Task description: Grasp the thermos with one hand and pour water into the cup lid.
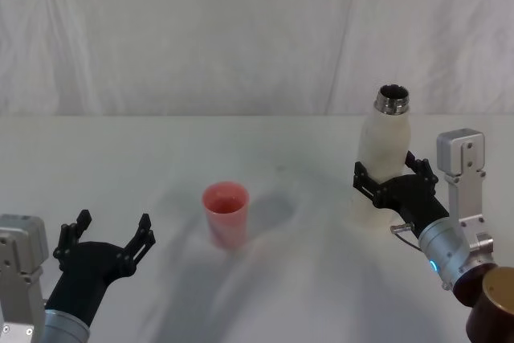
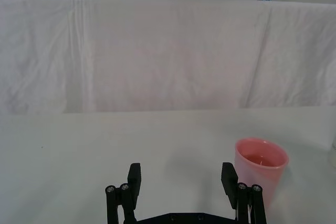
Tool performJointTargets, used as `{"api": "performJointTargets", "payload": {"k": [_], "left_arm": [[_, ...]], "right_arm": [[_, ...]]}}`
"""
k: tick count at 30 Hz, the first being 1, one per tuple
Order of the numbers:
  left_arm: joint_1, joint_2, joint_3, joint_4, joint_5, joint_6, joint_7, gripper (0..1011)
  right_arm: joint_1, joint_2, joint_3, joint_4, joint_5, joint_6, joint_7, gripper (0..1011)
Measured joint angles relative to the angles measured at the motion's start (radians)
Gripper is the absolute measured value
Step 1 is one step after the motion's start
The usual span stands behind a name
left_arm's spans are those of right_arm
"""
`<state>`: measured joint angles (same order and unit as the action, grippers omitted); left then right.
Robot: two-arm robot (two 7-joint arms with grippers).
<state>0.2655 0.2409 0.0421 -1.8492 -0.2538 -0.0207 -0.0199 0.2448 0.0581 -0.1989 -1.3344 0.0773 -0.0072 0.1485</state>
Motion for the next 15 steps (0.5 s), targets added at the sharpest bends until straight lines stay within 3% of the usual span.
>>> {"api": "performJointTargets", "payload": {"k": [15], "left_arm": [[0.0,0.0,0.0,0.0,0.0,0.0,0.0,1001]], "right_arm": [[-0.04,0.02,0.0,-0.063,0.013,0.028,0.012,1000]]}}
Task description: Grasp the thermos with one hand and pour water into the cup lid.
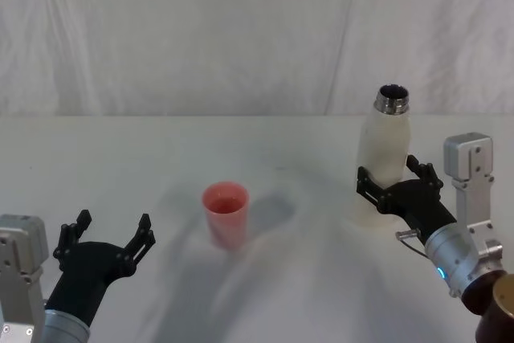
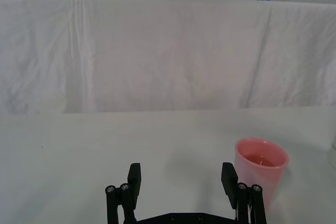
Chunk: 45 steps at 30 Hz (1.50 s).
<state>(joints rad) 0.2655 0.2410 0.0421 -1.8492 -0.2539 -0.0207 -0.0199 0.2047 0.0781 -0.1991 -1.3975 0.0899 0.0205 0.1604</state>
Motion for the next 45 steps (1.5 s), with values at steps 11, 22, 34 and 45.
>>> {"api": "performJointTargets", "payload": {"k": [11,22,34,45], "left_arm": [[0.0,0.0,0.0,0.0,0.0,0.0,0.0,1001],[0.0,0.0,0.0,0.0,0.0,0.0,0.0,1001],[0.0,0.0,0.0,0.0,0.0,0.0,0.0,1001],[0.0,0.0,0.0,0.0,0.0,0.0,0.0,1001]], "right_arm": [[-0.058,0.025,0.012,-0.08,0.01,0.03,0.0,1000],[-0.135,0.035,0.025,-0.155,0.013,0.0,-0.02,1000],[-0.207,0.0,0.025,-0.181,-0.045,-0.161,-0.072,1000],[-0.231,-0.011,0.023,-0.205,-0.015,-0.145,-0.034,1000]]}}
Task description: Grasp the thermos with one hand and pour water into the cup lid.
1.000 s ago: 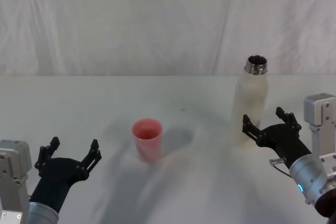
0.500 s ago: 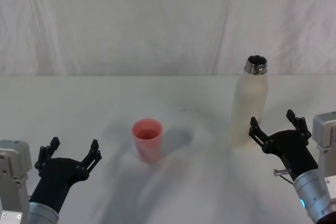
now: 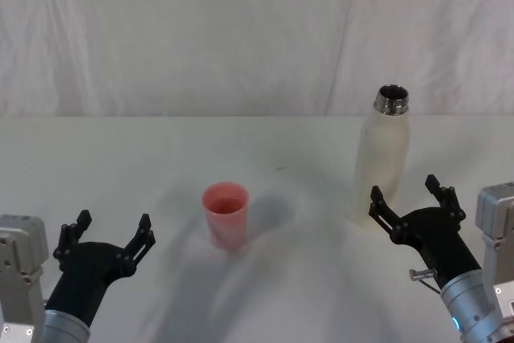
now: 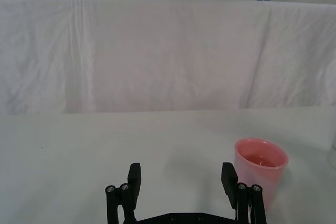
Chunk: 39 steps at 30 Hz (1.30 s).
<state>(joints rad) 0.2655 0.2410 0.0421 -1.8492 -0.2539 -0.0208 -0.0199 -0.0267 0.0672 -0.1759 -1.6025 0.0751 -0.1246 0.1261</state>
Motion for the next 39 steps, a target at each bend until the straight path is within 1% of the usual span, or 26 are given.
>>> {"api": "performJointTargets", "payload": {"k": [6,18,39], "left_arm": [[0.0,0.0,0.0,0.0,0.0,0.0,0.0,1001],[0.0,0.0,0.0,0.0,0.0,0.0,0.0,1001],[0.0,0.0,0.0,0.0,0.0,0.0,0.0,1001]], "right_arm": [[-0.011,-0.002,-0.005,-0.006,-0.004,0.005,-0.003,1000],[-0.025,-0.015,-0.019,-0.006,-0.05,0.004,-0.031,1000],[-0.025,-0.013,-0.019,-0.005,-0.047,0.004,-0.03,1000]]}}
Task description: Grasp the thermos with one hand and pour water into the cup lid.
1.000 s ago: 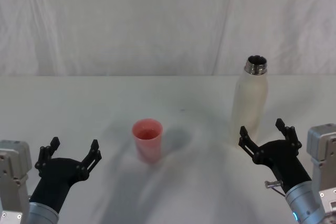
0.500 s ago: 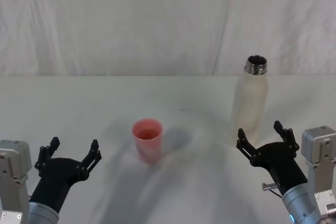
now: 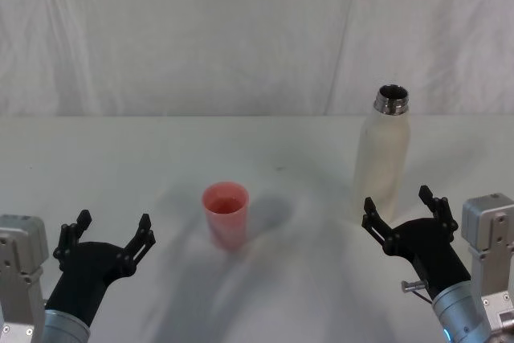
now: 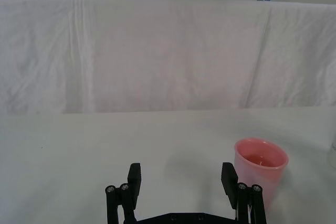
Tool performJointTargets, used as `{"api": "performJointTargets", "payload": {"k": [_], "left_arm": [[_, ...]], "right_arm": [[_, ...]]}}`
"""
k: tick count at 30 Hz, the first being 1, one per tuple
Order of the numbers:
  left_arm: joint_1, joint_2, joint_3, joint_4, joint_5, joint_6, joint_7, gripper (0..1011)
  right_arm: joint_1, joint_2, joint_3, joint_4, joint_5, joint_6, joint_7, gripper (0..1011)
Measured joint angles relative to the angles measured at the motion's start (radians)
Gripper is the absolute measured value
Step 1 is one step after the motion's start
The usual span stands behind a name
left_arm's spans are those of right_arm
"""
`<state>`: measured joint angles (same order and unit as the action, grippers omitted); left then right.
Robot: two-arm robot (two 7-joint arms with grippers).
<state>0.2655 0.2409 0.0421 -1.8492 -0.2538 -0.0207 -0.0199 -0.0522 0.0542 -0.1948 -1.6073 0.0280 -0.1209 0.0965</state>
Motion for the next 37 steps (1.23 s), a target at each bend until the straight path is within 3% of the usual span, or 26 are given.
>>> {"api": "performJointTargets", "payload": {"k": [37], "left_arm": [[0.0,0.0,0.0,0.0,0.0,0.0,0.0,1001]], "right_arm": [[0.0,0.001,0.001,0.0,0.002,0.0,0.001,1000]]}}
